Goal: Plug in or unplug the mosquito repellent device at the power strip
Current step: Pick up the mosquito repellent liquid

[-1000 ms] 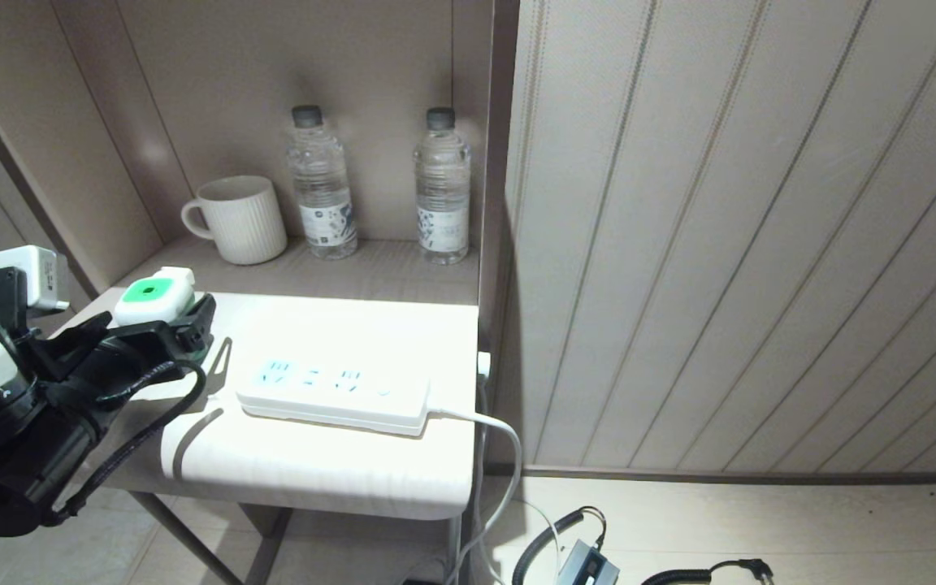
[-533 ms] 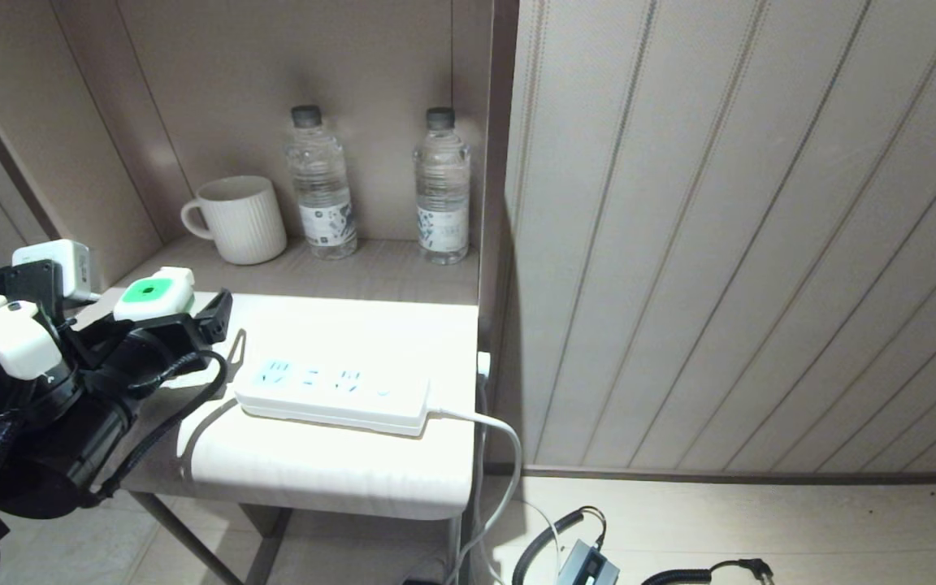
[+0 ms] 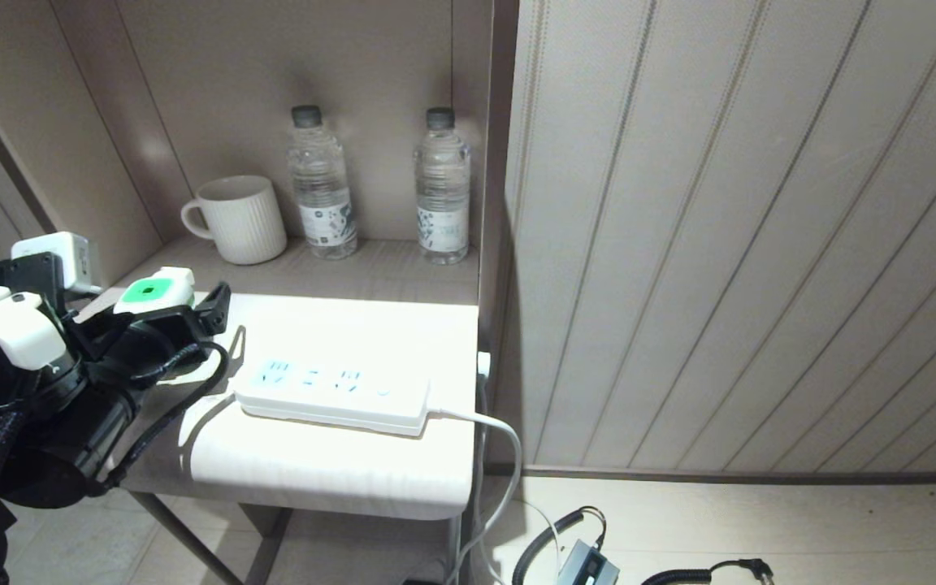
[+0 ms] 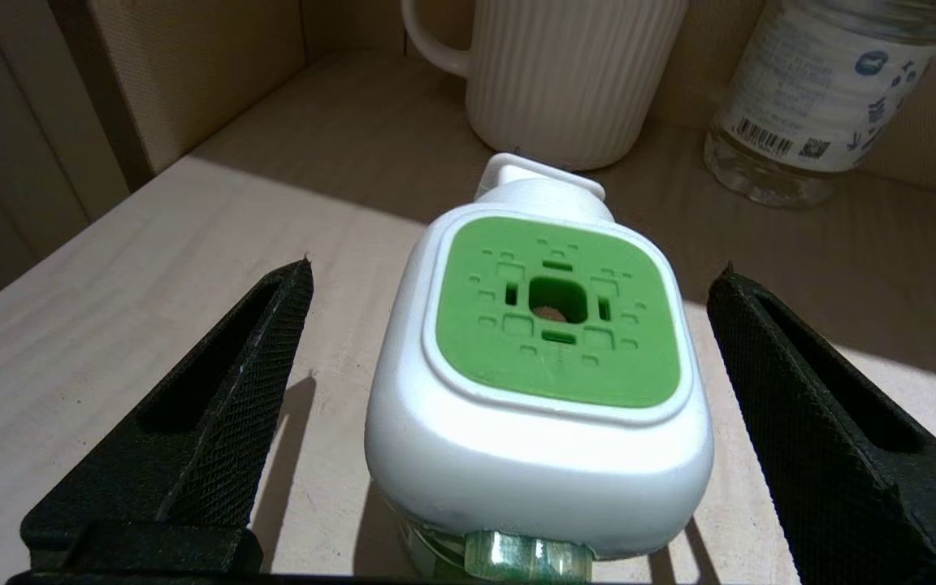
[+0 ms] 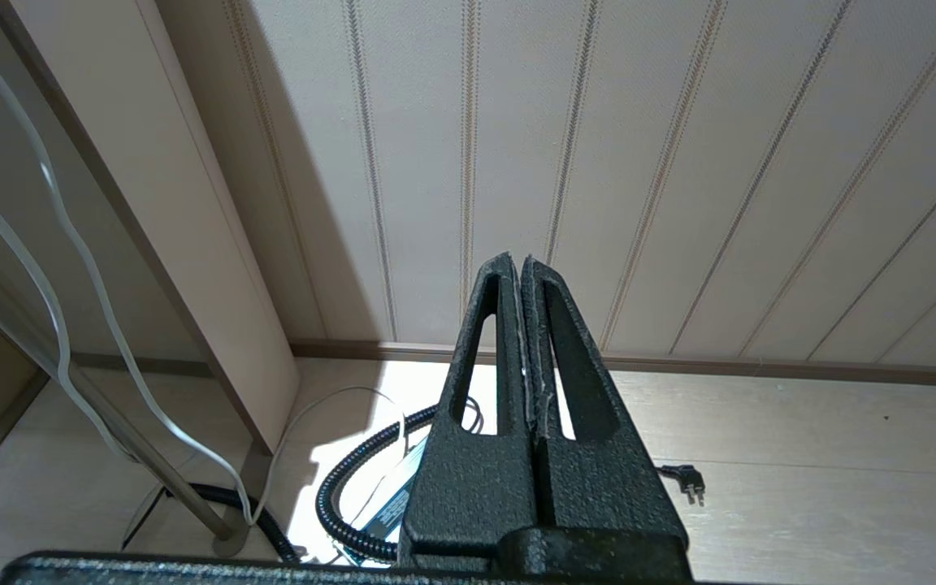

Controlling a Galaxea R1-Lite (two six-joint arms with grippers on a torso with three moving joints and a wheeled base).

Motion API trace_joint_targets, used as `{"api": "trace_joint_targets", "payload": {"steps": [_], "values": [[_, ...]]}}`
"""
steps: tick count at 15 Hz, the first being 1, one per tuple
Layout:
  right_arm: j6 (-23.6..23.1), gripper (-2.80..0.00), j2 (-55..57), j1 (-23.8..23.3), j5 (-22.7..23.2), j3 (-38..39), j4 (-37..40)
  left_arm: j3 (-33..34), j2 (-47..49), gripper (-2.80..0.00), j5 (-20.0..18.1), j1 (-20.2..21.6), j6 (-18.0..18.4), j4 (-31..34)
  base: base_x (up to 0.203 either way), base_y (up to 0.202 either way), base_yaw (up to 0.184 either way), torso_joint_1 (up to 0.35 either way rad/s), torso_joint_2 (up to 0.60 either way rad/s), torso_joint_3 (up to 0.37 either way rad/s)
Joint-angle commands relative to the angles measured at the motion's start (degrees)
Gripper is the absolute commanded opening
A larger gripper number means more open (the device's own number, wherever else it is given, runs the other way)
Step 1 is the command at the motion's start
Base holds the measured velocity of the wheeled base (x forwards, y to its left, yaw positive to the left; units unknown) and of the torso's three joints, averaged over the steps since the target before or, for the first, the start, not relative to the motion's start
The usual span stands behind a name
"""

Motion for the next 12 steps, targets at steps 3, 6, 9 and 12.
{"api": "trace_joint_targets", "payload": {"steps": [3, 6, 9, 12], "values": [[0.0, -2.8, 0.0, 0.0, 0.0, 0.0, 0.0, -0.6, -0.3, 0.0, 2.0, 0.1, -0.1, -0.5, 0.0, 0.0, 0.0, 0.0, 0.0, 0.0], [0.0, -2.8, 0.0, 0.0, 0.0, 0.0, 0.0, -0.7, -0.7, 0.0, 2.6, 0.1, 0.0, -0.7, 0.0, 0.0, 0.0, 0.0, 0.0, 0.0], [0.0, -2.8, 0.0, 0.0, 0.0, 0.0, 0.0, -0.3, -0.7, 0.0, 2.7, 0.1, 0.1, -0.7, 0.0, 0.0, 0.0, 0.0, 0.0, 0.0], [0.0, -2.8, 0.0, 0.0, 0.0, 0.0, 0.0, -0.3, -0.7, 0.0, 2.7, 0.1, 0.1, -0.7, 0.0, 0.0, 0.0, 0.0, 0.0, 0.0]]}}
